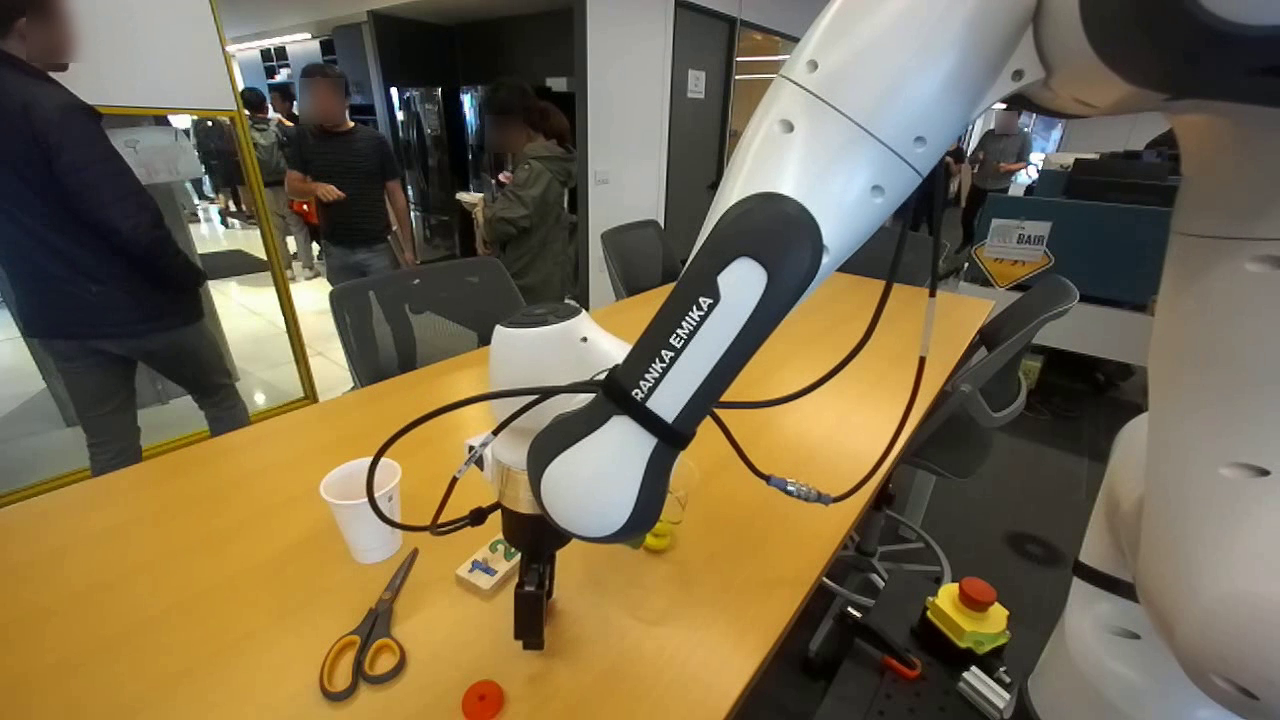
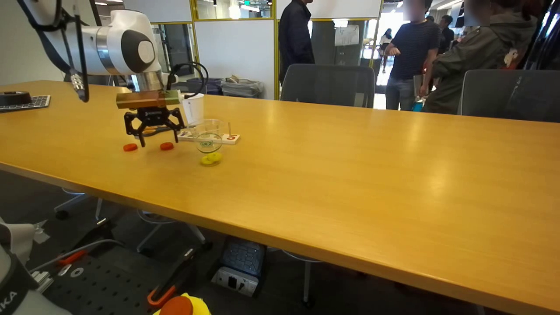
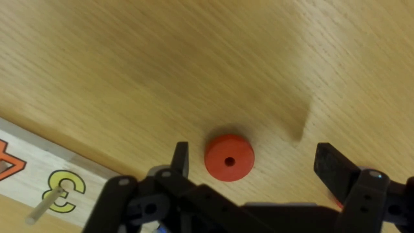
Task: Put the yellow discs in the clear cup and the orange discs into the white cup
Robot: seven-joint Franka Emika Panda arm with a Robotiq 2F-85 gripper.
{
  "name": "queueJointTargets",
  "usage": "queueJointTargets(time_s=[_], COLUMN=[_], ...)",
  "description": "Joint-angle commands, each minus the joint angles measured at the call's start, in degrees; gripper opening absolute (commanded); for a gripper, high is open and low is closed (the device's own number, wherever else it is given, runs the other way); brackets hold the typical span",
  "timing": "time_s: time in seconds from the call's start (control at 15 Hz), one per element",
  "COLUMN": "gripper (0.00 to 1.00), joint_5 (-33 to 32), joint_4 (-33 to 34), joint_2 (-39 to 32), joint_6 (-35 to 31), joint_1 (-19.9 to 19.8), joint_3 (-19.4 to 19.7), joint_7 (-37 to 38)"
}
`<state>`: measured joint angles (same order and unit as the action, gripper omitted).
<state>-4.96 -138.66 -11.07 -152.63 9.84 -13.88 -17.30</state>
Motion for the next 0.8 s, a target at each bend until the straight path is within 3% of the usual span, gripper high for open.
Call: queueJointTargets(time_s=[0.0, 0.73], gripper=[1.00, 1.00], joint_5=[-1.75, -2.53], joint_4=[0.58, 2.67], joint_2=[-0.94, -2.70], joint_6=[-1.43, -2.00], joint_1=[0.58, 0.42], joint_3=[0.45, 0.78], joint_7=[0.90, 0.96])
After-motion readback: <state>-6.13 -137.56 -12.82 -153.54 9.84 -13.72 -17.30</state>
